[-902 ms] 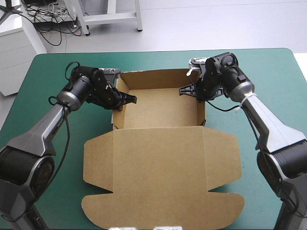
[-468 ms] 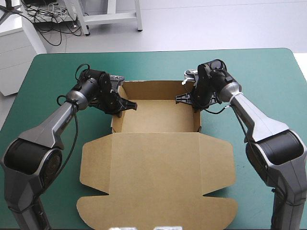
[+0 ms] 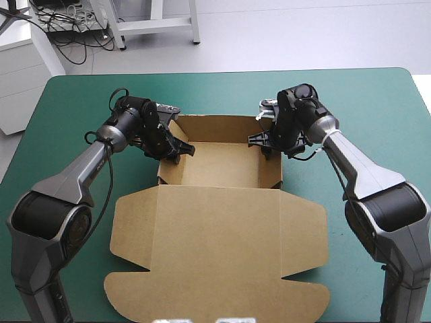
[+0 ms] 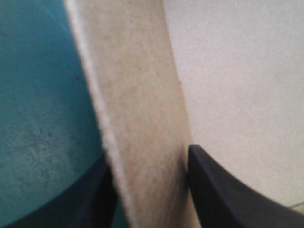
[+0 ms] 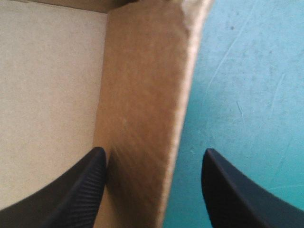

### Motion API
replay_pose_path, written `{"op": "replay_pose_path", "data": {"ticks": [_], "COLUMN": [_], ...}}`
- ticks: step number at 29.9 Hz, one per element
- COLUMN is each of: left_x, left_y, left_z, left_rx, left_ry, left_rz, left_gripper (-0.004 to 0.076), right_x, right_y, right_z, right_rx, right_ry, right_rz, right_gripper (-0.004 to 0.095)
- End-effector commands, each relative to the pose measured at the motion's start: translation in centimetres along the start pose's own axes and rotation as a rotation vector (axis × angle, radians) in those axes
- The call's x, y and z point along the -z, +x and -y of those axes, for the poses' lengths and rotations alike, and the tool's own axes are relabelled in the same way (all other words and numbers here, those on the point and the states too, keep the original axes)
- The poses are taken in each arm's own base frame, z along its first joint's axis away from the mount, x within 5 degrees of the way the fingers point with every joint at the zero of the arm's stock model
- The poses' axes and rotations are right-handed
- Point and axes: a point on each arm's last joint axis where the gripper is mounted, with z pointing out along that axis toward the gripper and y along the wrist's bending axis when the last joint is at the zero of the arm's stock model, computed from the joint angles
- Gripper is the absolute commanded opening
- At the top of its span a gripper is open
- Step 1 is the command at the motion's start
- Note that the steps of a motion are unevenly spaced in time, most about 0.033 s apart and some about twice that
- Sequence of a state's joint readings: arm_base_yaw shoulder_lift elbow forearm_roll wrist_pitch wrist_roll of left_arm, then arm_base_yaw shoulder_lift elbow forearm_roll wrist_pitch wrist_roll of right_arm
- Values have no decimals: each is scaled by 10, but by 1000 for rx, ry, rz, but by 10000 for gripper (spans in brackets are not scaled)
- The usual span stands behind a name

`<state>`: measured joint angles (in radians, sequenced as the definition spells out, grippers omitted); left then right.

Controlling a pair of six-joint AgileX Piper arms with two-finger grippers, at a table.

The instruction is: Fold the box

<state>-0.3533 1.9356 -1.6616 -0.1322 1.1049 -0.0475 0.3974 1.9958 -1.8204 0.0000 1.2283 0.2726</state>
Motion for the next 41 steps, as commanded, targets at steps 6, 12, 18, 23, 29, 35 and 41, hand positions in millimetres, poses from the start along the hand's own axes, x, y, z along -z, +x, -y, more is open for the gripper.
{"op": "replay_pose_path", "data": {"ticks": [6,12,18,23,29,35,41], "left_x": [60,106,170,211,266,306,308], "left_y": [-15,-26,-27,-11,25,81,140], "left_z": [8,8,13,16,25,26,16], "left_rx": [-78,-106,-115,-120,-177,-292,-307], "left_ry": [-3,-64,-83,-76,-18,-22,-67], "left_rz": [144,222,411,505,629,697,695], "left_gripper": [571,571,545,406,-1,-10,-10], "right_x": [37,89,167,209,224,188,134], "right_y": [0,-6,1,20,32,33,31], "right_z": [3,2,12,20,18,15,14], "right_rx": [7,38,98,71,36,-16,-18], "right_ry": [-6,-35,10,13,-62,-80,-39], "right_rz": [72,232,461,564,583,451,287], "right_gripper": [607,607,607,605,604,603,603]}}
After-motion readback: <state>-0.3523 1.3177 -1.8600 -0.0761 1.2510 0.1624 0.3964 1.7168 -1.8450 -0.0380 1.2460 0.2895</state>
